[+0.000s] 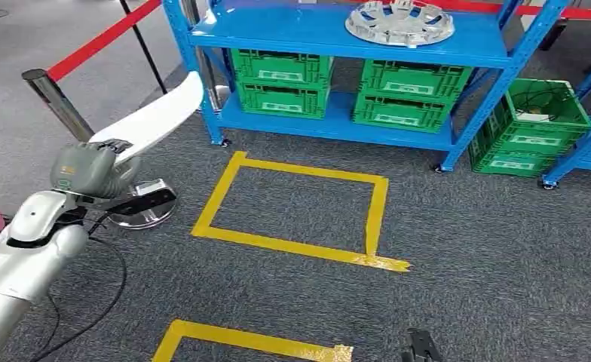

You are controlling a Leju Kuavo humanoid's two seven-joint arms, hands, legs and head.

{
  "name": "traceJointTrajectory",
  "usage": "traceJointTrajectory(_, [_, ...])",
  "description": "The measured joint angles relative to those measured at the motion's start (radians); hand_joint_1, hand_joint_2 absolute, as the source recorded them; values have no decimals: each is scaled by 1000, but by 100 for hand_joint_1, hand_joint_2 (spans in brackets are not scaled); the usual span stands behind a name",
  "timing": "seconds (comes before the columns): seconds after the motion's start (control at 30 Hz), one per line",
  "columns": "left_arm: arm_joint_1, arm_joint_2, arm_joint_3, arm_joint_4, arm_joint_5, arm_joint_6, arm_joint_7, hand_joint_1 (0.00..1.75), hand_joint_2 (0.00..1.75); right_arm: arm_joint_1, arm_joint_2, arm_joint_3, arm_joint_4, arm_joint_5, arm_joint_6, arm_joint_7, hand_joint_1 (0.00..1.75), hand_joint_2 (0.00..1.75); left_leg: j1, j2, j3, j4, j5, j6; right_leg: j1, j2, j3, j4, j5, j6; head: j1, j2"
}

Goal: Take the parts from the cabinet and place them on the table.

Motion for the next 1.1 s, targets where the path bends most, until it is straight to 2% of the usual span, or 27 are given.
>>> traceJointTrajectory(0.07, [-1,0,0,-2,-3,-2,2,175,175,0,0,0,0,0,-3,5,0,0,2,-9,-7,0,4,2,-4,3,-65,157,-91,7,3,0])
traceJointTrajectory(0.1, [1,0,0,-2,-5,-2,2,175,175,1,0,0,0,3,-11,7,0,0,2,-14,-11,0,5,1,-6,3,-100,238,-126,10,3,0])
traceJointTrajectory(0.13, [4,1,-1,-2,-6,-2,2,175,175,3,0,0,0,7,-19,6,0,0,2,-22,-15,2,8,-3,-8,2,-123,290,-141,14,3,0])
traceJointTrajectory(0.17, [8,1,-1,-2,-8,-2,3,175,175,3,0,0,0,10,-31,6,0,0,4,-31,-19,4,10,-6,-9,3,-121,289,-129,16,3,0])
traceJointTrajectory(0.23, [12,2,-1,-3,-9,-2,7,175,175,2,0,1,0,13,-53,0,0,0,9,-49,-27,12,12,-13,-16,7,-55,173,-63,21,3,0])
traceJointTrajectory(0.27, [12,2,0,-6,-11,-2,9,175,175,2,0,2,0,14,-68,-3,0,0,14,-63,-35,24,12,-21,-24,38,12,52,-15,26,2,0])
traceJointTrajectory(0.3, [12,3,1,-11,-11,-2,10,175,175,1,0,3,0,15,-77,-9,0,0,14,-70,-45,33,11,-30,-31,98,39,4,-35,30,4,0])
traceJointTrajectory(0.33, [12,7,3,-16,-14,-2,12,175,175,1,0,3,0,15,-85,-16,0,0,10,-79,-52,42,11,-37,-24,91,43,3,-31,21,3,0])
traceJointTrajectory(0.37, [14,8,4,-20,-16,-2,14,175,175,2,0,4,0,13,-93,-24,0,0,11,-88,-57,40,18,-44,-24,72,40,7,-26,9,1,0])
traceJointTrajectory(0.43, [22,19,6,-23,-17,-3,15,175,175,3,-1,5,2,9,-107,-34,0,0,17,-108,-56,28,32,-59,-18,54,41,11,-20,-5,3,0])
traceJointTrajectory(0.47, [28,25,6,-24,-18,-3,16,175,175,1,1,5,2,9,-108,-37,0,0,19,-120,-59,28,37,-65,-26,40,39,5,-13,-16,3,0])
traceJointTrajectory(0.5, [32,28,8,-27,-18,-3,16,175,175,-1,1,6,2,9,-110,-38,0,0,14,-77,-69,47,14,-65,-25,25,39,4,-8,-24,-1,0])
traceJointTrajectory(0.53, [31,31,8,-29,-18,-3,16,175,175,0,1,7,2,9,-112,-38,0,0,12,-40,-90,102,-27,-66,-23,15,37,4,-6,-30,-12,0])
traceJointTrajectory(0.57, [30,31,8,-31,-18,-3,17,175,175,2,2,9,2,10,-111,-39,0,0,12,-20,-119,178,-70,-69,-19,1,35,4,-6,-32,-12,0])
traceJointTrajectory(0.6, [32,31,8,-32,-18,-3,17,175,175,3,2,11,2,9,-112,-40,0,0,12,-7,-157,277,-115,-70,-16,-15,31,4,-5,-33,-12,0])
traceJointTrajectory(0.63, [37,31,8,-32,-18,-3,17,175,175,5,2,11,2,9,-114,-45,0,0,12,-3,-181,344,-141,-70,-16,-30,29,4,-5,-34,-12,0])
traceJointTrajectory(0.67, [41,31,8,-32,-18,-4,17,175,175,5,1,11,2,9,-117,-48,0,0,13,-1,-183,364,-145,-70,-15,-43,28,5,-5,-34,-13,0])
traceJointTrajectory(0.7, [45,32,8,-32,-18,-5,17,175,175,4,1,11,2,9,-119,-52,0,0,13,0,-156,336,-127,-69,-15,-60,28,5,-5,-34,-13,0])
traceJointTrajectory(0.77, [45,34,9,-37,-18,-5,17,175,175,1,2,11,2,10,-118,-54,0,0,11,18,-58,176,-60,-61,-15,-88,31,5,-7,-31,-13,0])
traceJointTrajectory(0.8, [44,34,12,-40,-18,-5,17,175,175,0,2,11,2,10,-115,-55,0,0,8,47,-10,96,-36,-56,-14,-98,34,5,-9,-28,-13,0])
traceJointTrajectory(0.83, [40,34,15,-43,-18,-5,17,175,175,-1,2,11,2,10,-110,-59,0,0,-11,85,8,62,-64,-49,-9,-113,34,0,-9,-20,-13,0])
traceJointTrajectory(0.87, [40,34,15,-47,-18,-6,17,175,175,-1,2,12,2,8,-105,-64,0,0,-10,74,5,51,-52,-39,-5,-124,35,4,-12,-15,-14,0])
traceJointTrajectory(0.97, [47,39,19,-49,-19,-6,17,175,175,-3,3,12,2,6,-98,-69,0,0,-12,39,-1,52,-50,-25,-5,-154,47,-7,-11,1,-14,0])
traceJointTrajectory(1.0, [49,41,24,-52,-19,-7,17,175,175,-7,4,12,2,6,-98,-72,0,0,0,26,4,44,-44,-14,-10,-135,37,-3,-23,11,-13,0])
traceJointTrajectory(1.03, [45,42,26,-56,-19,-7,17,175,175,-8,4,12,2,6,-94,-77,0,0,2,18,2,44,-42,-10,-11,-69,26,31,-50,13,-12,0])
traceJointTrajectory(1.07, [43,42,26,-57,-19,-7,17,175,175,-7,4,12,2,4,-90,-85,0,0,2,6,1,44,-40,-6,-11,-28,-5,104,-88,13,-8,0])
traceJointTrajectory(1.1, [44,42,27,-57,-19,-8,20,175,175,-4,4,12,2,1,-82,-95,0,0,1,-4,-2,44,-39,-2,-10,-10,-41,180,-120,13,-7,0])
